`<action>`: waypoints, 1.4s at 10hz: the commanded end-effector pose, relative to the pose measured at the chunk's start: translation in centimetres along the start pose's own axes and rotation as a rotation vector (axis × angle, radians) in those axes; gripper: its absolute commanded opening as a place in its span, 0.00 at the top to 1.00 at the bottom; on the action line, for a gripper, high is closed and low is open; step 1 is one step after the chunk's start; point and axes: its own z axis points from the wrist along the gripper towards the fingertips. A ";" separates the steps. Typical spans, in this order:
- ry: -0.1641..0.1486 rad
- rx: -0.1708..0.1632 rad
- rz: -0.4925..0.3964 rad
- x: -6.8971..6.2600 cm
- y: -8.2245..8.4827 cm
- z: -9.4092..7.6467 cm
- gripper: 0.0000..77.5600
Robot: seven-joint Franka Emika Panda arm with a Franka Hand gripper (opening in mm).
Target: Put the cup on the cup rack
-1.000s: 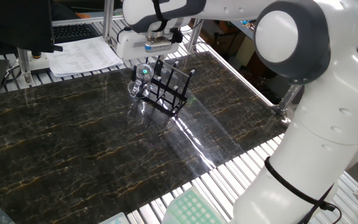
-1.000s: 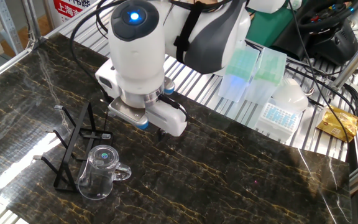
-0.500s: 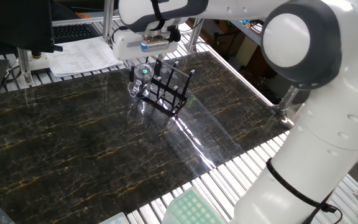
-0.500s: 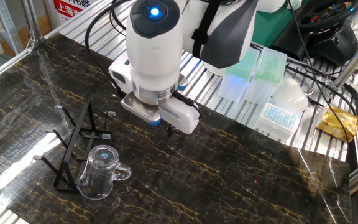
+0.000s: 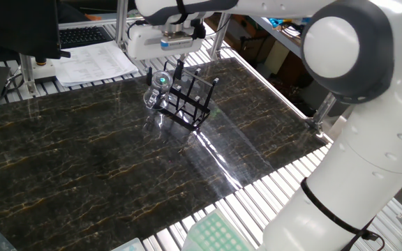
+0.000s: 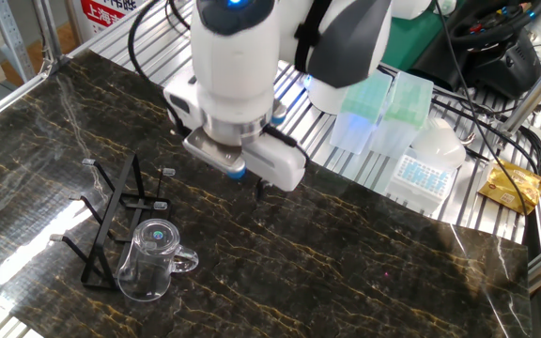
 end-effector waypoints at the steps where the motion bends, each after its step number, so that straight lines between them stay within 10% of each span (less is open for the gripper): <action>1: -0.012 -0.020 -0.024 0.5 -0.4 -0.4 0.00; 14: -0.057 -0.023 0.019 1.9 0.8 -0.6 0.00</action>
